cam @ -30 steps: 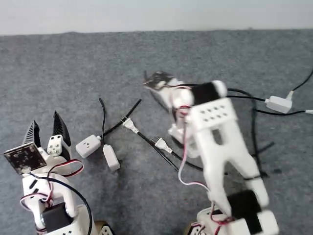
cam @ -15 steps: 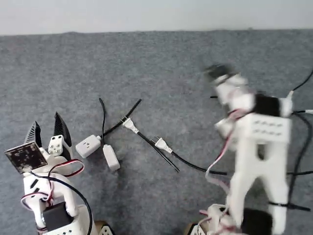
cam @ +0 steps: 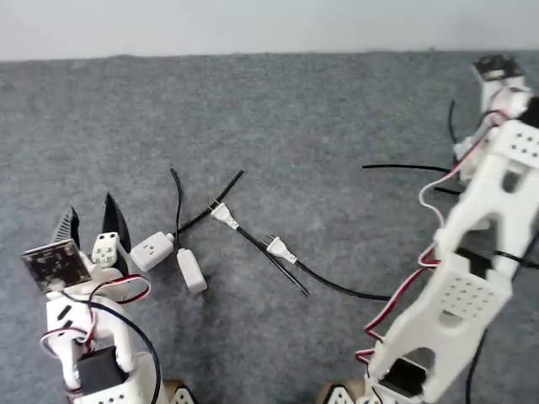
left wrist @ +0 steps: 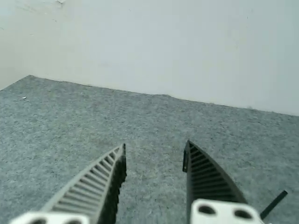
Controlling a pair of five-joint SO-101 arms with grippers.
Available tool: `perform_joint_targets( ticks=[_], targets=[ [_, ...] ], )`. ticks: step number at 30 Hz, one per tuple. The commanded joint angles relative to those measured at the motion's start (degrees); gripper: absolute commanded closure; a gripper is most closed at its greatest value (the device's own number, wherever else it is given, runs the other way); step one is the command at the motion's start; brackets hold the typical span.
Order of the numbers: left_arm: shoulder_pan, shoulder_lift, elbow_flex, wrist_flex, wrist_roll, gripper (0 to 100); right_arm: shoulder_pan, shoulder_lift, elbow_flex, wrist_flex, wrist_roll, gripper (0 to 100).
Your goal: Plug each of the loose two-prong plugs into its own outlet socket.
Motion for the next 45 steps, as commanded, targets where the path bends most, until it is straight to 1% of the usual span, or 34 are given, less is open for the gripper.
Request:
perform_joint_targets(
  ticks=[1,9,15,21,24,26,30,33,37,40,42,45],
  targets=[
    [0.6,-0.9,-0.7,-1.7,-1.1,80,-6.2,-5.7,7.5,2.7,-0.9,62.7],
    [0.7,-0.9,-0.7,-1.7,-1.1,80,-20.4,-21.5,28.2,2.6,-1.5,62.9],
    [0.7,-0.9,-0.7,-1.7,-1.1,80,-32.5,-28.2,43.6,1.7,-5.7,63.0],
    [1.1,-0.9,-0.7,-1.5,-1.1,80,-41.1,-33.1,54.8,-3.6,-9.8,63.0],
    [3.8,-0.9,-0.5,-1.3,-2.3,80,-43.9,-35.5,59.4,-7.3,-10.2,63.0],
    [5.7,-0.9,0.2,-1.3,-4.7,80,-45.4,-36.3,61.9,-9.4,-10.1,63.0],
    [8.5,-0.9,1.0,-1.3,-6.9,80,-46.8,-36.5,66.6,-15.0,-9.8,63.0],
    [9.9,-0.9,1.5,-1.3,-8.6,80,-46.0,-36.5,69.4,-19.3,-10.3,63.0],
    [10.2,-0.9,2.0,-1.5,-9.4,80,-43.6,-37.1,71.9,-22.3,-14.2,63.0],
    [11.0,-0.9,2.2,-1.5,-9.4,80,-41.8,-36.9,72.5,-22.5,-12.3,63.0],
    [14.0,-0.9,3.0,-1.4,-9.7,80,-41.3,-36.7,73.9,-24.3,-11.9,63.0],
    [19.7,-0.9,4.7,-1.5,-14.7,80,-41.3,-37.1,76.3,-26.6,-11.8,63.0]
  ],
)
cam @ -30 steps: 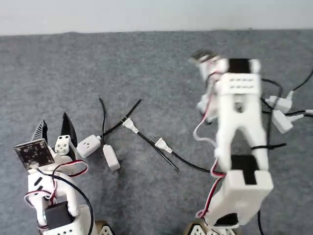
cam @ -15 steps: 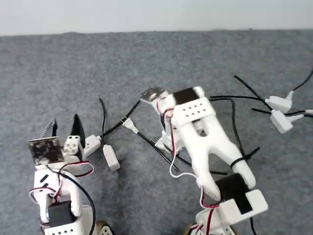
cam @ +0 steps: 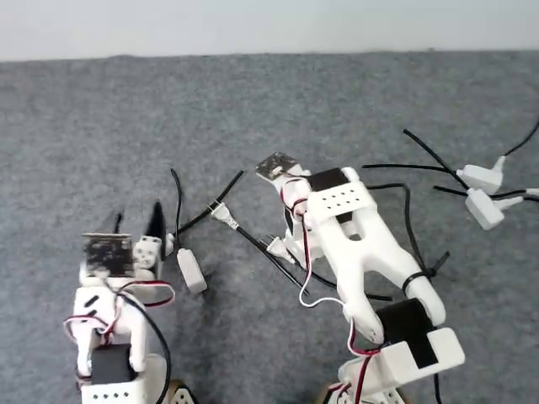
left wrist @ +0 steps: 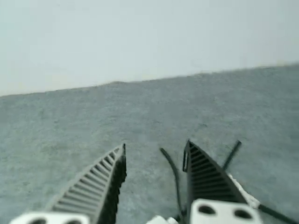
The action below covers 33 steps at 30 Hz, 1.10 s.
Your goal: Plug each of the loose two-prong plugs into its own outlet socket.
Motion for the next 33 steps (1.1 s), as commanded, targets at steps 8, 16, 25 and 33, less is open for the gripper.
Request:
perform_joint_targets(
  ticks=[8,16,25,33],
  targets=[
    [13.0,-0.9,2.8,-1.3,-10.5,79,0.8,-2.8,0.9,-3.9,1.0,63.0],
    [13.5,-0.9,2.1,1.2,-10.2,79,1.2,-2.7,0.9,-3.8,1.0,63.0],
    [12.9,-0.8,-3.4,7.9,-8.0,80,4.0,-2.6,1.0,-5.9,0.8,63.0],
    [7.6,17.9,-13.5,5.0,-5.7,79,3.9,-2.6,2.2,-7.5,0.8,63.0]
  ],
)
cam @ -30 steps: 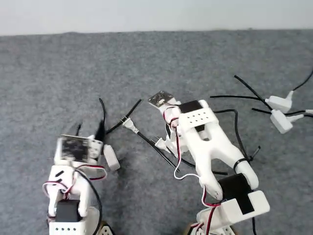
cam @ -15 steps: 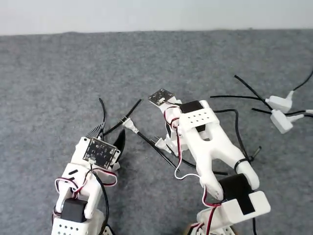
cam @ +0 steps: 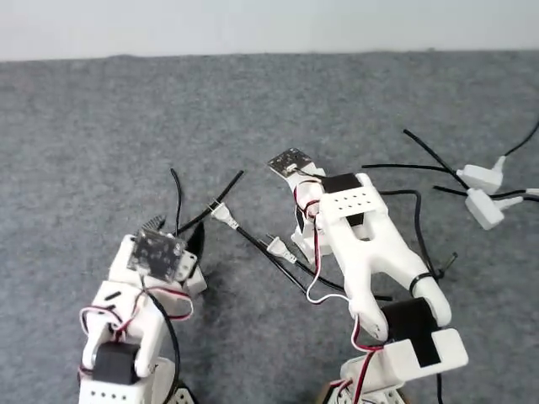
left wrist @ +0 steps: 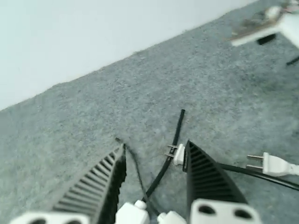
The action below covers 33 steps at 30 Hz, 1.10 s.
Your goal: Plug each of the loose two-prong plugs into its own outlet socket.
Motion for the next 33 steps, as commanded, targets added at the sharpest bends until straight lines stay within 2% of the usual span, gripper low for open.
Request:
perform_joint_targets(
  ticks=[1,4,7,11,14,17,21,24,29,33],
  targets=[
    [-1.9,16.4,-7.7,-4.7,1.3,79,0.4,-2.6,-0.4,-0.8,0.5,63.0],
    [-1.9,35.2,-14.4,-7.0,2.6,79,0.5,-2.6,-0.4,-0.8,0.5,63.0],
    [-1.8,54.0,-23.7,-5.1,4.4,79,0.4,-2.6,-0.1,-1.5,0.5,63.0],
    [2.1,74.5,-37.0,4.7,4.3,79,0.4,-2.6,1.1,-3.6,0.5,63.0],
    [5.1,83.3,-44.9,12.9,4.4,79,0.4,-2.6,1.1,-3.6,0.5,63.0],
    [5.9,86.1,-48.2,17.0,4.5,79,0.6,-2.6,1.1,-3.6,0.6,63.0],
    [5.8,83.7,-48.3,18.0,4.5,79,0.6,-2.6,1.1,-3.6,0.6,63.0],
    [5.1,80.1,-46.3,17.5,5.2,80,0.5,-2.6,1.1,-3.6,0.6,63.0],
    [0.9,78.9,-45.1,14.3,12.9,80,0.4,-2.5,1.1,-3.6,0.6,63.0],
    [-0.4,78.6,-45.3,14.3,10.1,80,0.4,-2.5,1.1,-3.6,0.6,63.0]
  ],
)
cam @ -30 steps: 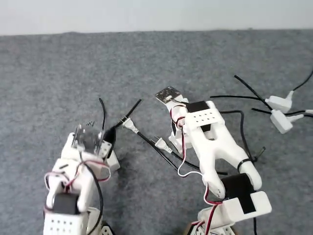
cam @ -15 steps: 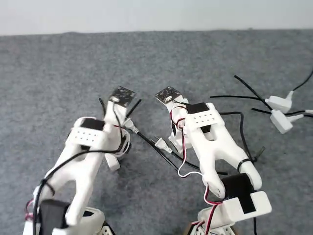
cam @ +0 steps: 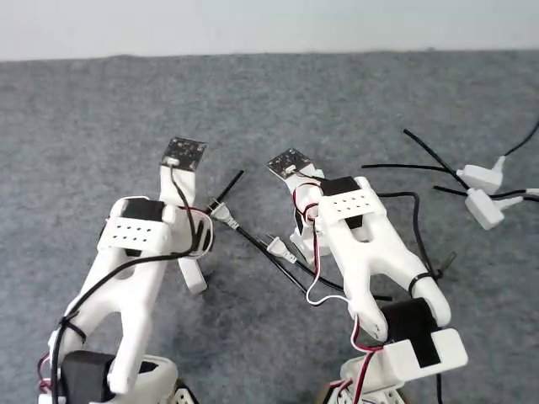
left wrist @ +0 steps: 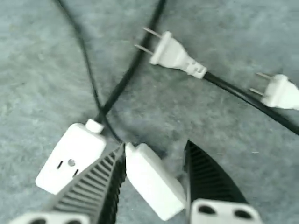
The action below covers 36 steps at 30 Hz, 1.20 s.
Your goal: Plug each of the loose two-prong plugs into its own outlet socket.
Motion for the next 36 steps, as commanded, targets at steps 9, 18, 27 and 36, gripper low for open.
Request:
perform_joint_targets(
  ticks=[9,18,27,36],
  targets=[
    [-2.7,-2.7,-0.4,5.9,-4.0,80,0.5,-2.5,-0.4,-0.6,0.5,63.0],
    [-4.0,-2.3,-0.3,12.8,-3.6,80,0.4,1.2,-1.8,-0.7,0.6,63.0],
    [-1.8,-2.2,-0.2,13.2,-3.6,80,0.4,3.8,-3.5,0.0,0.3,63.0],
    [4.9,-2.2,-0.2,12.7,1.3,80,0.4,3.8,-3.5,0.0,0.3,63.0]
  ],
)
